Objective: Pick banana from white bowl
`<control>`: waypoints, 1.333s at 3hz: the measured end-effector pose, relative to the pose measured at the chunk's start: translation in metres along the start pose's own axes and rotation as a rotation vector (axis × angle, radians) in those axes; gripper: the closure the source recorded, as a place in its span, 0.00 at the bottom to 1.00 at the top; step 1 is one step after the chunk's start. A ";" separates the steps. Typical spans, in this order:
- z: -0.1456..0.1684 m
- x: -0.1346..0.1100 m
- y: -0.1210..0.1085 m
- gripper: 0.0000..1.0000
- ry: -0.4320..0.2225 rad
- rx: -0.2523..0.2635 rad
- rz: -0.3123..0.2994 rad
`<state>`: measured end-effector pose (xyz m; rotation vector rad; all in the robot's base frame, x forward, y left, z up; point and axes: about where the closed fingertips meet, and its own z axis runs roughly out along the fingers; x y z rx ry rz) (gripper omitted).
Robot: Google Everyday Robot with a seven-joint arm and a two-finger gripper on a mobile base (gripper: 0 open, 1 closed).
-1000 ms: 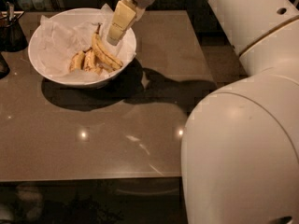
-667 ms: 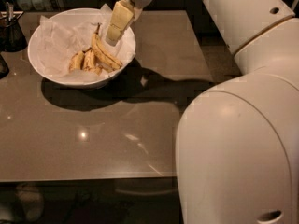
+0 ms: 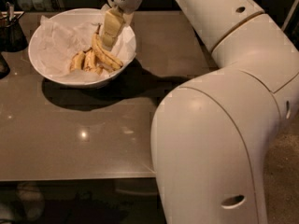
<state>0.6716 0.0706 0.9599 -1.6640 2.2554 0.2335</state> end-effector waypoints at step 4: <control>0.037 -0.019 -0.008 0.41 0.110 0.025 -0.061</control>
Offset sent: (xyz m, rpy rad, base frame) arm -0.0008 0.0059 -0.0225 -0.1953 0.0652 0.0471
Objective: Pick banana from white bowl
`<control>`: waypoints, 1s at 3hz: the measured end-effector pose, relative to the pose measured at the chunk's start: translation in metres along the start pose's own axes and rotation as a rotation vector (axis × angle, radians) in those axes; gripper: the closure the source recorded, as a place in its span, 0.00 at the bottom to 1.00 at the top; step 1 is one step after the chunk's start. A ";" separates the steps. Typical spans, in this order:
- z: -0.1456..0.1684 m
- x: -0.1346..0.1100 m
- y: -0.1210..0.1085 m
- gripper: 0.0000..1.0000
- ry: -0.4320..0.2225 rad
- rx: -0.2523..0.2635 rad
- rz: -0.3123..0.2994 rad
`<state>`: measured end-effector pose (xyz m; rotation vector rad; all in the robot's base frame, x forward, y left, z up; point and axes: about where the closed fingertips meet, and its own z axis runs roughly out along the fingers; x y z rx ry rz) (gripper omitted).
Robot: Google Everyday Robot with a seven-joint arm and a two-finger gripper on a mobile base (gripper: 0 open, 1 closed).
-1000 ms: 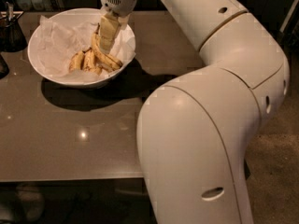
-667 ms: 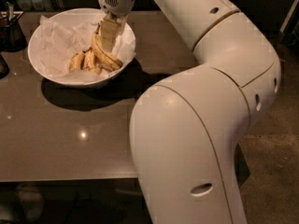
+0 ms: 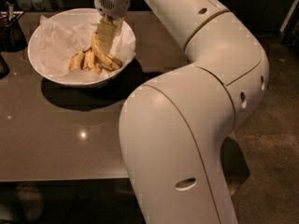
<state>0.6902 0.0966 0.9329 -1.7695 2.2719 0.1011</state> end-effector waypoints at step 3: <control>0.022 -0.017 -0.004 0.44 0.043 -0.007 -0.041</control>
Offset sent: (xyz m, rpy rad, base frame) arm -0.0079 -0.0009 -0.0106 -0.1299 0.1027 0.0493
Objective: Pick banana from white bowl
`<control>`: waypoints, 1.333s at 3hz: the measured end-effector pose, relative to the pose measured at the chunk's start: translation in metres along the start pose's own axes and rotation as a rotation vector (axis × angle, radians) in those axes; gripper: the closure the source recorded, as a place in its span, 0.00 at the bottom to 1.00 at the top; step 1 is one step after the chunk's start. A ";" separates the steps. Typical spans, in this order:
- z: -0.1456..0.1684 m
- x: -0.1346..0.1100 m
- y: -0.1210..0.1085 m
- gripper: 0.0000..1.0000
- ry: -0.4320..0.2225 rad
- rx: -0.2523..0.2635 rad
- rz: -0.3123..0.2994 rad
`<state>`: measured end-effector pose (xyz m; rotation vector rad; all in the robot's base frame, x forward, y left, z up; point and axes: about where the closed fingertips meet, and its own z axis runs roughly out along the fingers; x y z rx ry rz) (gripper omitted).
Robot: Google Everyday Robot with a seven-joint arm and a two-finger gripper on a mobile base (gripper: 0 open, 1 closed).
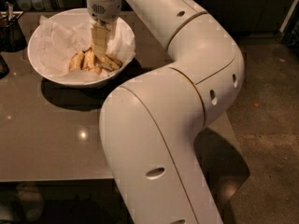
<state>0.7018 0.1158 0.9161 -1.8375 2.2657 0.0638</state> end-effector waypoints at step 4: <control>0.021 -0.007 -0.003 0.46 0.017 -0.034 -0.002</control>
Offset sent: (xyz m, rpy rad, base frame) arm -0.0169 -0.0121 -0.0058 -0.1022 0.1271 0.0230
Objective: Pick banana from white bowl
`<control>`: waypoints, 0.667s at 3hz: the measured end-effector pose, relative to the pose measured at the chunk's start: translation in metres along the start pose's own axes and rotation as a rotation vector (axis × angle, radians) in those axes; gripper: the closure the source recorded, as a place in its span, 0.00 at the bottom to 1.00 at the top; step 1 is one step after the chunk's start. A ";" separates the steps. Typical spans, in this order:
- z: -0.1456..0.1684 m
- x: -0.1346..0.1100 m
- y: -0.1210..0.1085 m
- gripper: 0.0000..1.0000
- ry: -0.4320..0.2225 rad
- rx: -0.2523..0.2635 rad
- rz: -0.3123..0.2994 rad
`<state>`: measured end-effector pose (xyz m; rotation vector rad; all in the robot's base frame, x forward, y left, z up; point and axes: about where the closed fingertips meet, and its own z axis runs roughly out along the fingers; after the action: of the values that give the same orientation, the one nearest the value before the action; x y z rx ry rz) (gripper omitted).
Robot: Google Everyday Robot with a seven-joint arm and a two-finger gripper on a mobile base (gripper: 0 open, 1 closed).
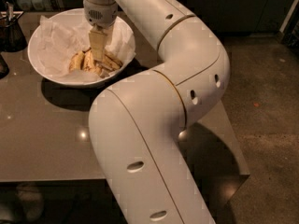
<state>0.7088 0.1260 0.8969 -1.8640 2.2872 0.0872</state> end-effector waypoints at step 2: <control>0.010 0.005 -0.003 0.47 -0.006 -0.028 0.028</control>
Offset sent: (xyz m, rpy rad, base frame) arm -0.0145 -0.0339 -0.0030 -0.0501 0.1546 -0.0362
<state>0.7118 0.1221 0.8864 -1.8434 2.3197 0.1293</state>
